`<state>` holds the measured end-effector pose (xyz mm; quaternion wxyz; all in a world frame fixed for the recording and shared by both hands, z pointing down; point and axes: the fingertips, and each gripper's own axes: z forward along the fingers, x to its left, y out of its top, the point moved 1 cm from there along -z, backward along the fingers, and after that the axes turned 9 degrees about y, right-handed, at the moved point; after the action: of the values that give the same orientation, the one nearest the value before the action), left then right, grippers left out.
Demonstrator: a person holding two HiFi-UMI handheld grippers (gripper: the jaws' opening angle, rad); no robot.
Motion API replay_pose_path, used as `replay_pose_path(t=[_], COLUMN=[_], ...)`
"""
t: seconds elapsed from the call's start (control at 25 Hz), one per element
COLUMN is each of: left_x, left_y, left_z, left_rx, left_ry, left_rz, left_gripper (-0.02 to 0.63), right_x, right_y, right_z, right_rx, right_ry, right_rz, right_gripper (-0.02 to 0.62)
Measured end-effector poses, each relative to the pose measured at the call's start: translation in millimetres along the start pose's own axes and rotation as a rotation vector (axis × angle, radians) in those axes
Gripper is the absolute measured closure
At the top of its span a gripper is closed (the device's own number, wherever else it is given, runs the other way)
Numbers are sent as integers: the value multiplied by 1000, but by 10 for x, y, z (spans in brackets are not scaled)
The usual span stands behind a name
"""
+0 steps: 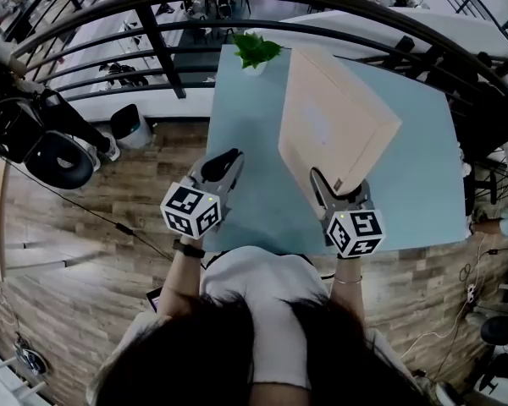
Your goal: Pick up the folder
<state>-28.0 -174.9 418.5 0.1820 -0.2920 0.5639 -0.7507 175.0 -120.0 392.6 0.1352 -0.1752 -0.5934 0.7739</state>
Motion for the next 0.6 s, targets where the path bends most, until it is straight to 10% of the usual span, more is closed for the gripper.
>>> replay_pose_path(t=[0.6], left_x=[72], left_y=[-178], left_z=[-115], left_rx=[46], left_ry=[95], left_rz=[85], left_gripper=[549], right_x=[-23], right_y=[-249], right_z=[-69], right_rx=[42], right_ry=[-90], right_rz=[-77], right_gripper=[321])
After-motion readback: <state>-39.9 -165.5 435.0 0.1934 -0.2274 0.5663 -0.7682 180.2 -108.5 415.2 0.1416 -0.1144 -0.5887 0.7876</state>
